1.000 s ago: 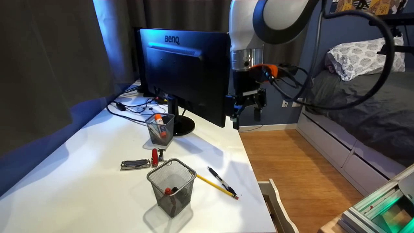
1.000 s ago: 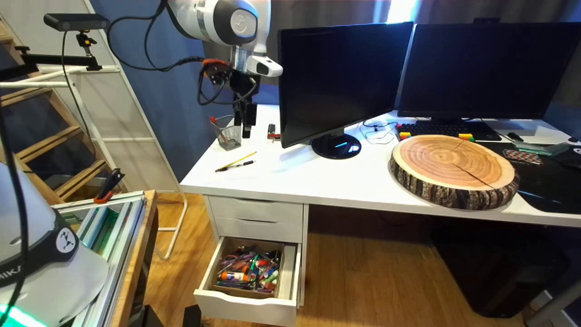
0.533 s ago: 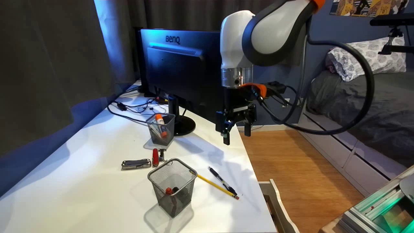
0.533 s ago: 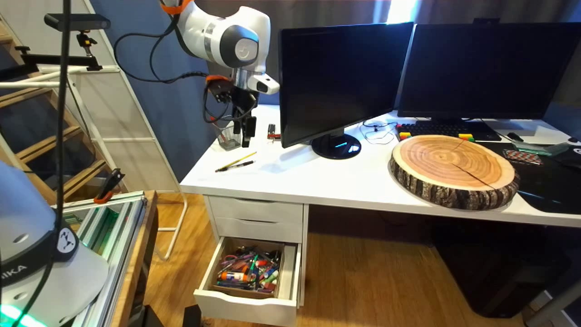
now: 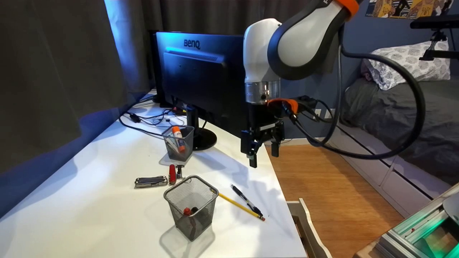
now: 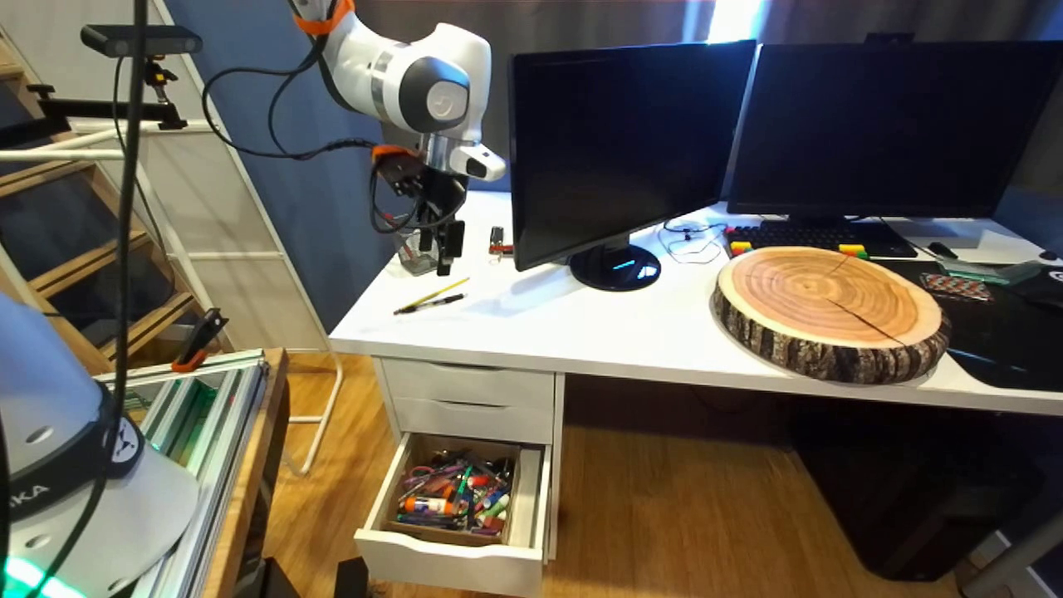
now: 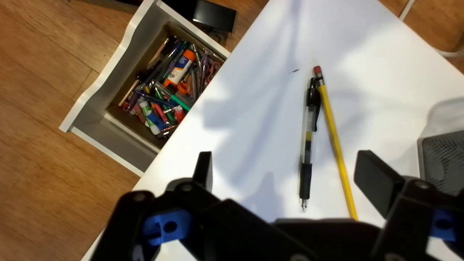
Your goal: Pick up the clear black pen from the desktop and put it in the desktop pen and pencil basket
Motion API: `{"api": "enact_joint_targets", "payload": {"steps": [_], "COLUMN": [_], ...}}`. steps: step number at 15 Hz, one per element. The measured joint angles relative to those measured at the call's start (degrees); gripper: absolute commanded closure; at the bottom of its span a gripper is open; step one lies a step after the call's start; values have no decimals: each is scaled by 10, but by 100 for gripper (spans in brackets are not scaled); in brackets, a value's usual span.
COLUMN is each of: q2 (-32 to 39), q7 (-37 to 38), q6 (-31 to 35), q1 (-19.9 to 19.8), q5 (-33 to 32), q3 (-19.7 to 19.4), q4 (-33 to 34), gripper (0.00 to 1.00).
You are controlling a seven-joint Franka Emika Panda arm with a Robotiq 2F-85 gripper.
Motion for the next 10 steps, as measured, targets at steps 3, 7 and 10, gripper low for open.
{"api": "enact_joint_targets", "payload": {"steps": [3,7,10], "q2": [12,25,39], "q7": [-4,-4,-4], "q6": [39,115,154], "q1": [10,27,46], "q5": [3,5,5], "q3": [0,-2,-12], "q4": [-13,-35,-36], "gripper": [0,0,0]}}
